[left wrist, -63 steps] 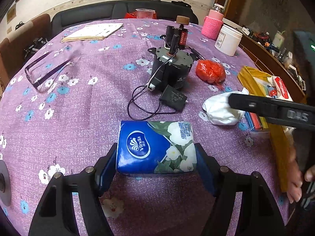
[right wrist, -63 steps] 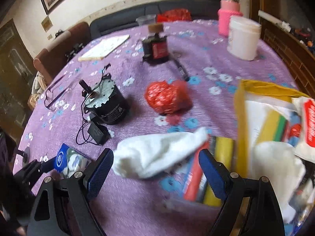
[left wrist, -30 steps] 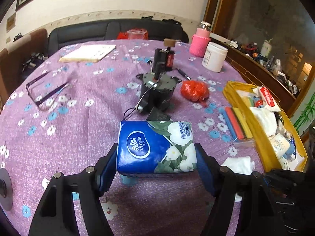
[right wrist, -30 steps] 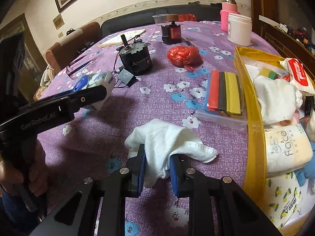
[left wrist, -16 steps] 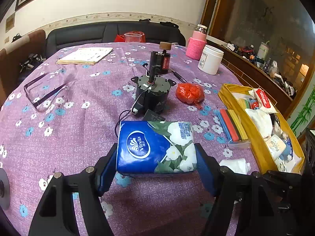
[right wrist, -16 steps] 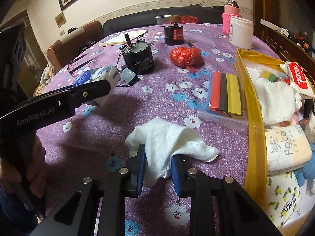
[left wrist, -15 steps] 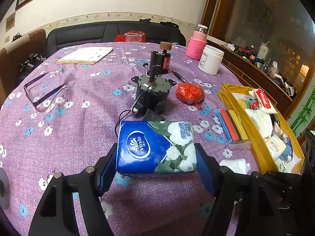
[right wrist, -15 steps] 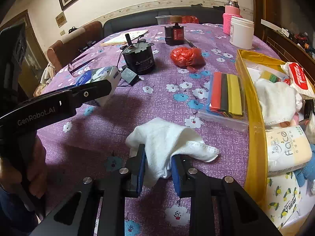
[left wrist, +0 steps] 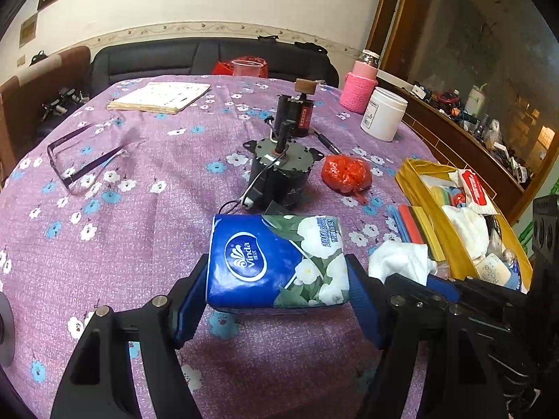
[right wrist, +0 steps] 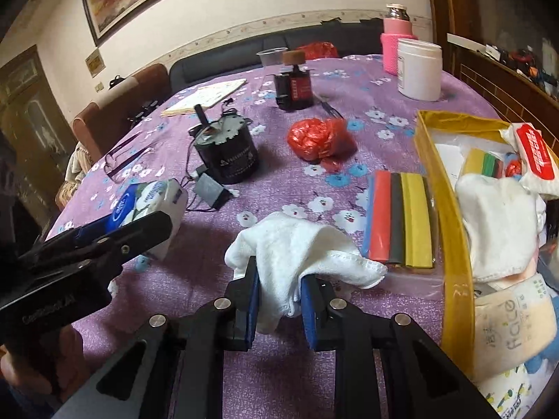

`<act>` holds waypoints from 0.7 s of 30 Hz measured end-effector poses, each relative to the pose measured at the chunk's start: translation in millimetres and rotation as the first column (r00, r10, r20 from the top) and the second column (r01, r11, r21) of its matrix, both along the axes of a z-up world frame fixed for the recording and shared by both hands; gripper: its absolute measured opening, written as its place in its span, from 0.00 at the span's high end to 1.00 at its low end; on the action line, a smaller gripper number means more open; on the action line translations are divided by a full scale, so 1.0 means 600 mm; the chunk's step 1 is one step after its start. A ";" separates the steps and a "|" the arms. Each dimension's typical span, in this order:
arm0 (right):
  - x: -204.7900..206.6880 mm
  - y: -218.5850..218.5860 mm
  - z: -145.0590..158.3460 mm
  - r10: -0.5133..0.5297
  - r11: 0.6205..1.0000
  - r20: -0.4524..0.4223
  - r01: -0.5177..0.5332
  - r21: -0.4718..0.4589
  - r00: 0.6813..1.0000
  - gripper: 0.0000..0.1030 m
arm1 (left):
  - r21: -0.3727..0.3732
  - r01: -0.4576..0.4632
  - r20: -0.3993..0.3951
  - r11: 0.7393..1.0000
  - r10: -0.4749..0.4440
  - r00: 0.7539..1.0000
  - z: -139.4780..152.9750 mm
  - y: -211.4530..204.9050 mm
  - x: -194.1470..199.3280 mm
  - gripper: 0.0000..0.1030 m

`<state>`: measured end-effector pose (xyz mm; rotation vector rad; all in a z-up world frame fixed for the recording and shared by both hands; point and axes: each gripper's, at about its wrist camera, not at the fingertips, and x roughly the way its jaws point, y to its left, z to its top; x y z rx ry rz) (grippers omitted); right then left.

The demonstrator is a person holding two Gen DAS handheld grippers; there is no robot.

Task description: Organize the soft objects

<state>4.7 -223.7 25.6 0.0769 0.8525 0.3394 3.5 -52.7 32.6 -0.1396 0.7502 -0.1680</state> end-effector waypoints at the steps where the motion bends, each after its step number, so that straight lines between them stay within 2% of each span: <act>1: -0.001 0.001 0.001 -0.002 1.000 0.002 0.002 -0.004 1.000 0.78 | 0.001 0.003 0.001 1.000 -0.003 1.000 0.000 -0.001 0.000 0.30; 7: -0.004 0.004 0.003 -0.013 0.999 0.015 0.013 -0.029 1.000 0.78 | -0.006 -0.010 0.001 1.000 0.010 1.000 -0.001 0.003 0.004 0.30; 13: -0.031 0.000 0.022 -0.041 0.998 0.101 0.046 -0.045 0.994 0.78 | 0.006 -0.013 0.030 1.000 0.013 0.999 0.006 0.001 -0.004 0.30; 21: -0.063 -0.033 0.048 -0.079 0.996 0.137 0.084 -0.029 0.987 0.78 | 0.005 -0.011 0.053 1.000 0.010 0.999 0.013 0.001 -0.013 0.30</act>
